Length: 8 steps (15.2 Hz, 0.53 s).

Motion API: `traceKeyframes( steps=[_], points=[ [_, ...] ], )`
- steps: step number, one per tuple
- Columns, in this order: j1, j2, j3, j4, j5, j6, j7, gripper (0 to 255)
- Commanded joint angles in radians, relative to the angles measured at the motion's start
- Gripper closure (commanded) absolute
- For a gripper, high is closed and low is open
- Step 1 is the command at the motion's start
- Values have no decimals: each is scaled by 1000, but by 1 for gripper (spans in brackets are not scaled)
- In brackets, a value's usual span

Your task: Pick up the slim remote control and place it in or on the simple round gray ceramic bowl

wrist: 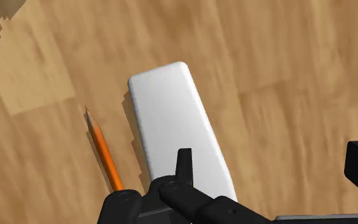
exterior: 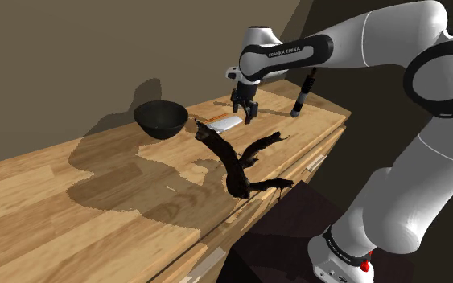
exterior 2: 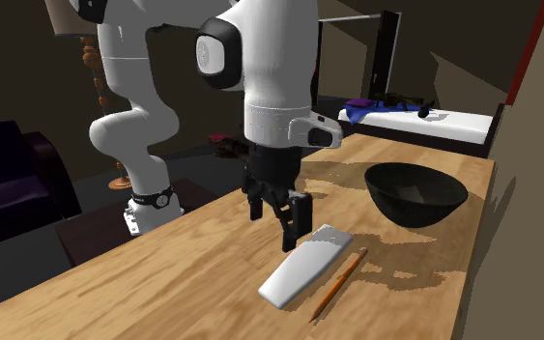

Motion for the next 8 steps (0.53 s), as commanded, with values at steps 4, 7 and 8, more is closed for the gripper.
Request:
traceKeyframes(
  steps=[4,7,8],
  points=[
    [9,146,37,140,64,33,-207,0],
    [7,161,39,118,68,70,-210,0],
    [6,167,40,111,69,82,-211,0]
  ],
)
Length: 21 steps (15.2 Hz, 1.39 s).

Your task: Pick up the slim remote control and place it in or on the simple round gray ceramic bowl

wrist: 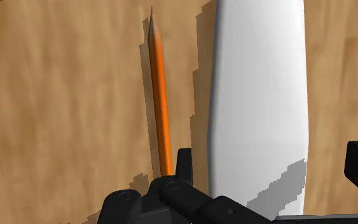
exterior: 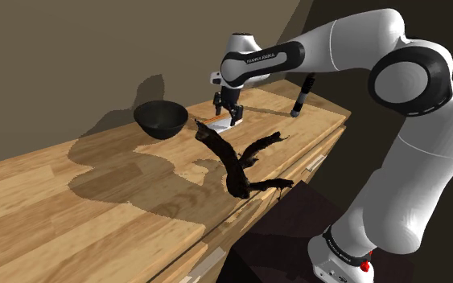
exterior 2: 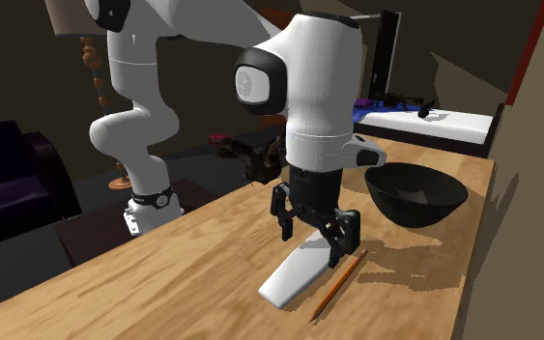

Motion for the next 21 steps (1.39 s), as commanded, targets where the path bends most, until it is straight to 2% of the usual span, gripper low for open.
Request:
traceKeyframes(
  steps=[1,4,11,12,21],
  points=[
    [-1,11,1,-15,4,27,-6,0],
    [-2,26,3,-32,8,58,-9,0],
    [-2,26,3,-31,8,57,-9,0],
    [-2,26,3,-31,8,57,-9,255],
    [-2,26,3,-31,8,57,-9,255]
  ],
)
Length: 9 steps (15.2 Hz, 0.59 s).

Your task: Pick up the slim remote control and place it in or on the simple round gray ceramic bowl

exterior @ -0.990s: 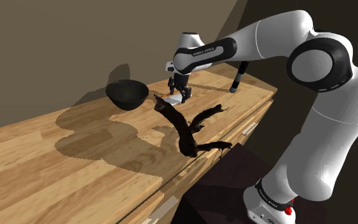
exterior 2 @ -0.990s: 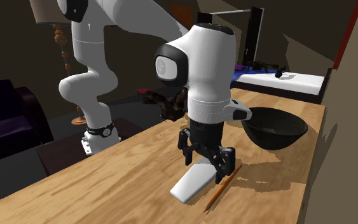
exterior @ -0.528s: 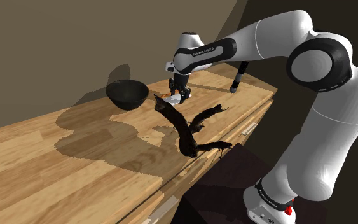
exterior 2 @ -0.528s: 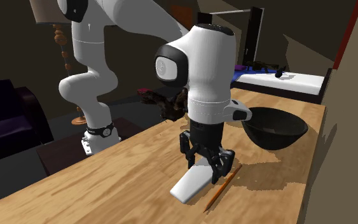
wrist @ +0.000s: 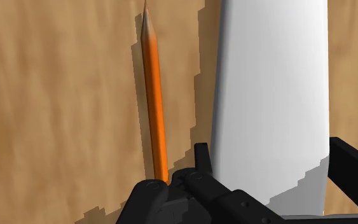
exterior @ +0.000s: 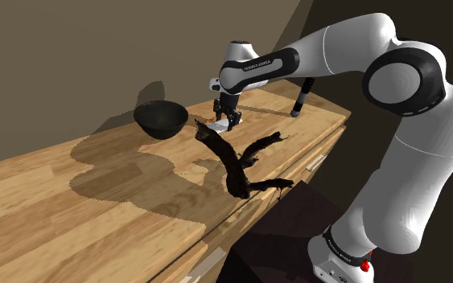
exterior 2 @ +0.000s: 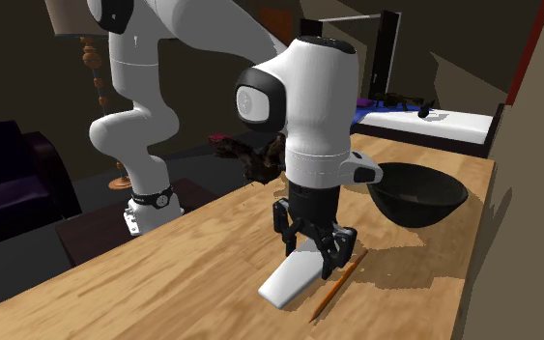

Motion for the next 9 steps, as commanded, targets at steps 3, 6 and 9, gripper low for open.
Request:
traceKeyframes(
  steps=[3,6,9],
  points=[
    [1,-18,-1,18,-5,-36,4,255],
    [2,-34,-3,39,-10,-72,7,255],
    [3,-48,-4,61,-15,-108,10,255]
  ],
)
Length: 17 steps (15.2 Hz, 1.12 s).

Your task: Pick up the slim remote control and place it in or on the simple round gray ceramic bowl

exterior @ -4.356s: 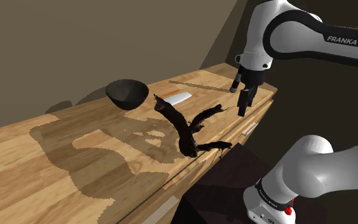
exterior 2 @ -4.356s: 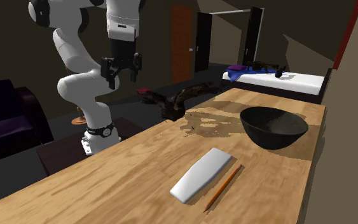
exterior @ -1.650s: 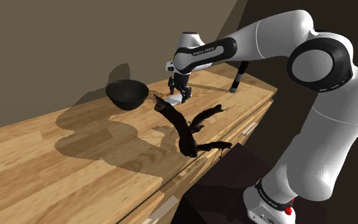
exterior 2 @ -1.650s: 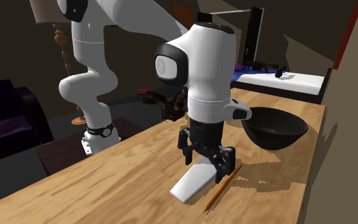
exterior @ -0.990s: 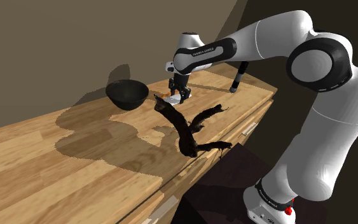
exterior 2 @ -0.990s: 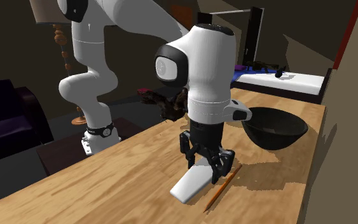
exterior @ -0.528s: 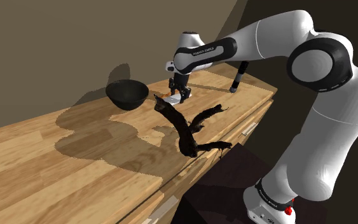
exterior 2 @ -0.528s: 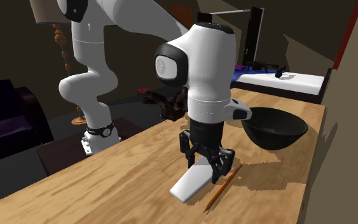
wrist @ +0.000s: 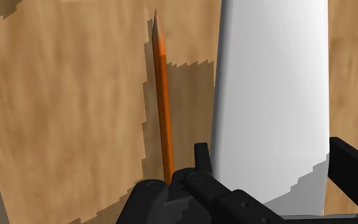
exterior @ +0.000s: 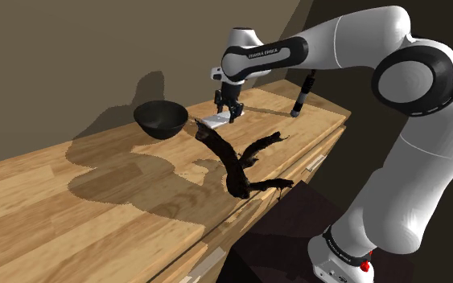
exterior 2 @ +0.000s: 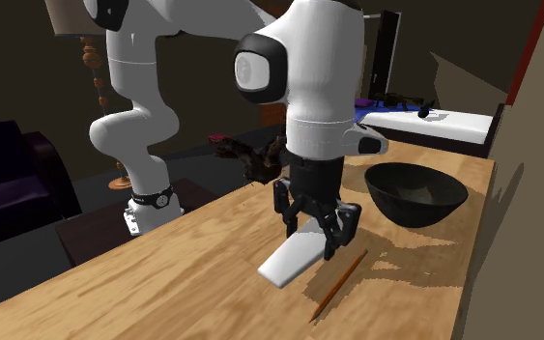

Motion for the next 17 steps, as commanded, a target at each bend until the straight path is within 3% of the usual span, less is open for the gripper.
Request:
traceKeyframes(
  steps=[1,17],
  points=[
    [0,-10,-1,16,-3,-26,2,255],
    [1,-54,-4,177,-16,-229,12,255]
  ],
)
